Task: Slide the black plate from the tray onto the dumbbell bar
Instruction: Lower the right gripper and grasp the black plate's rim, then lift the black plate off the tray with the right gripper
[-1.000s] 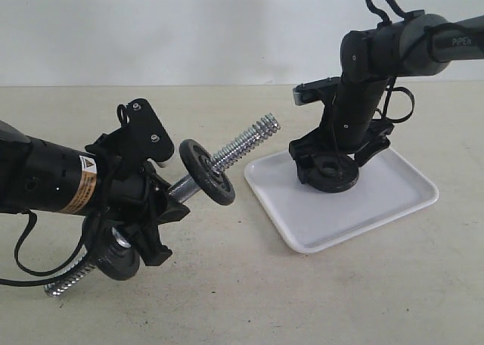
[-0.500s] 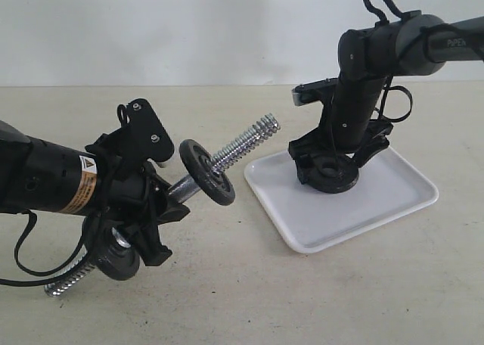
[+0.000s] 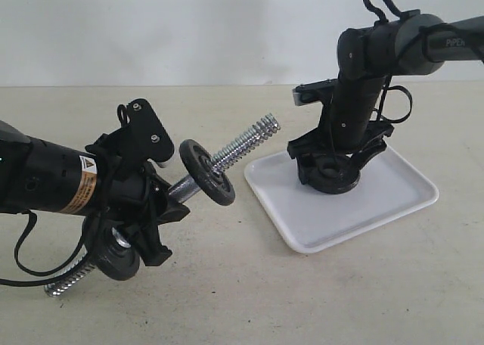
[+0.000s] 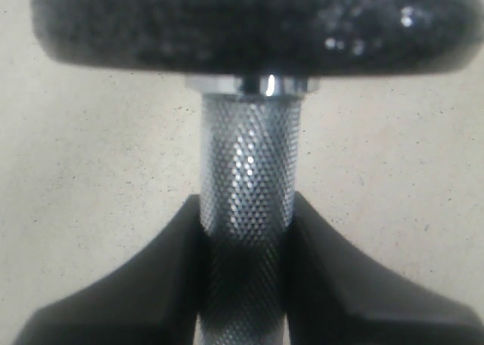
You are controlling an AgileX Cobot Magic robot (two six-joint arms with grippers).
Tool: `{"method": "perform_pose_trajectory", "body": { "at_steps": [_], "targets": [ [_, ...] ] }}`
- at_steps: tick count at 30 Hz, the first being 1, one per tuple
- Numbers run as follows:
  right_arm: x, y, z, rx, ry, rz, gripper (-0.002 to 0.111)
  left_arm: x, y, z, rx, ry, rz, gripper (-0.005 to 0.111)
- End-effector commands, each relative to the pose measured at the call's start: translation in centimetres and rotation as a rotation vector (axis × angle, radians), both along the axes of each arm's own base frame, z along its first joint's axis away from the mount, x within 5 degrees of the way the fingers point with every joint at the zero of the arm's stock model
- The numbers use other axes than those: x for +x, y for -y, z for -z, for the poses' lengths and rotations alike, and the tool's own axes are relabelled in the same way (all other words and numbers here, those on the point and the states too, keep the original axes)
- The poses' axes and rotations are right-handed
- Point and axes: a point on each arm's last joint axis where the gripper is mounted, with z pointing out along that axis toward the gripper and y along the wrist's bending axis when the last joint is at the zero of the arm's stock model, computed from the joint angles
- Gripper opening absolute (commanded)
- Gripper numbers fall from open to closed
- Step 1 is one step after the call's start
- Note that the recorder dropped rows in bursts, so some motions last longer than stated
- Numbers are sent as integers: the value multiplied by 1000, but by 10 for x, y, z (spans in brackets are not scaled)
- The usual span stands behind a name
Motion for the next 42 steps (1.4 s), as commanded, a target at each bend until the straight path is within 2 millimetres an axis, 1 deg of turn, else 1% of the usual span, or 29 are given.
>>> {"method": "perform_pose_trajectory", "body": {
  "at_steps": [1, 5, 8, 12, 17, 28, 33, 35, 42],
  "targets": [
    [-18, -3, 37, 21, -205, 58, 0, 2, 4, -26, -76, 58, -11, 4],
    [-18, -7, 35, 65, -208, 76, 0, 2, 4, -26, -76, 58, -11, 4],
    [-17, -7, 28, 66, -186, 63, 0, 2, 4, -26, -76, 58, -11, 4],
    [-16, -7, 13, 74, -153, 59, 0, 2, 4, -26, -76, 58, -11, 4],
    [-17, -7, -15, 91, -110, 53, 0, 3, 4, -26, -75, 59, -12, 4],
    [-27, 0, -89, 107, 21, 31, 0, 3, 4, -26, -75, 59, -12, 4],
    [-35, 8, -121, 65, 83, 7, 0, 2, 4, -26, -76, 58, -11, 4],
    [-38, 11, -130, 55, 102, 3, 0, 2, 4, -26, -76, 58, -11, 4],
    [-56, 15, -168, 82, 141, 14, 0, 2, 4, -26, -76, 58, -11, 4]
  ]
}}
